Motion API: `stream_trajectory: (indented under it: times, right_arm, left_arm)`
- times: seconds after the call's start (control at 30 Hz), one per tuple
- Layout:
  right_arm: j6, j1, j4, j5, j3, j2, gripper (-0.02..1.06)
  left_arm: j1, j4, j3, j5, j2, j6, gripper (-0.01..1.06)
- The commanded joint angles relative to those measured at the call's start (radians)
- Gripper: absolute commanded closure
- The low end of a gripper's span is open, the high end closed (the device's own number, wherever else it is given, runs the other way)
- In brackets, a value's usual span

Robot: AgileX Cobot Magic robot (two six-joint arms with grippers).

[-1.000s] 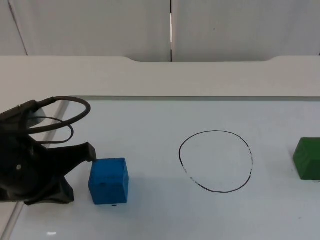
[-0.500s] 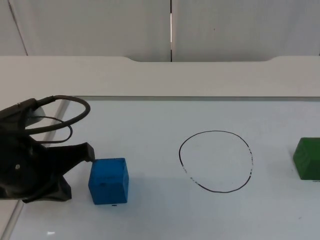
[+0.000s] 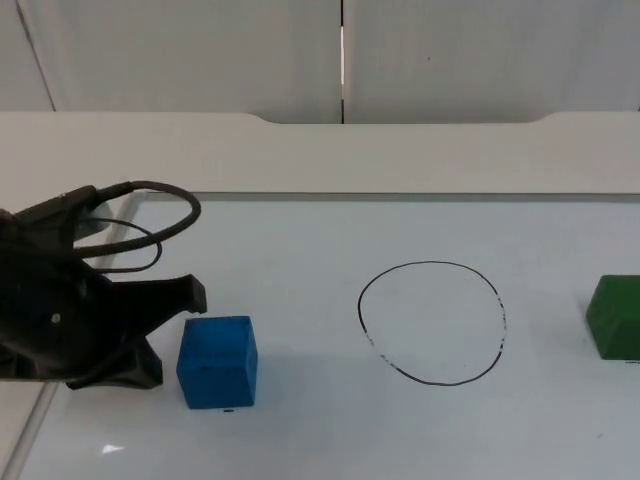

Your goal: Push the two cubes into the marked area.

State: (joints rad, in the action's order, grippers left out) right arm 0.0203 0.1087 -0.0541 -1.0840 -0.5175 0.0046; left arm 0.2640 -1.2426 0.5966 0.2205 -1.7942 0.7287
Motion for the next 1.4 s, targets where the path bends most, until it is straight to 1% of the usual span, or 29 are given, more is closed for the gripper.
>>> stream_trajectory:
  times: [0.0,0.17,0.27,0.43,0.53,0.63,0.8,1.07,1.37]
  right_arm:
    - [0.004,-0.006,0.006,0.007,0.004,-0.005,-0.01]
    - [0.004,-0.006,0.006,0.007,0.004,-0.005,-0.01]
    - [0.004,-0.006,0.006,0.007,0.004,-0.005,-0.01]
    - [0.004,-0.006,0.006,0.007,0.004,-0.005,-0.01]
    - [0.004,-0.006,0.006,0.007,0.004,-0.005,-0.01]
    - [0.004,-0.006,0.006,0.007,0.004,-0.005,-0.01]
    - [0.004,-0.006,0.006,0.007,0.004,-0.005,-0.01]
    - [0.004,-0.006,0.006,0.007,0.004,-0.005,-0.01]
    - [0.004,-0.006,0.006,0.007,0.004,-0.005,-0.01]
  left_arm:
    - [0.01,-0.03,0.005,0.014,-0.001,-0.001,1.05]
    - [0.06,-0.034,0.005,0.009,-0.001,-0.001,1.05]
    - [0.119,-0.05,0.005,-0.035,-0.001,-0.001,1.05]
    - [0.16,-0.059,0.005,-0.047,-0.001,-0.004,1.05]
    - [0.165,-0.066,0.005,-0.059,-0.001,-0.004,1.05]
    - [0.165,-0.081,0.006,-0.09,-0.001,-0.004,1.05]
    - [0.165,-0.087,0.008,-0.1,-0.001,-0.004,1.05]
    - [0.165,-0.092,0.01,-0.104,-0.001,0.0,1.05]
    - [0.165,-0.085,0.043,-0.081,-0.001,-0.001,1.05]
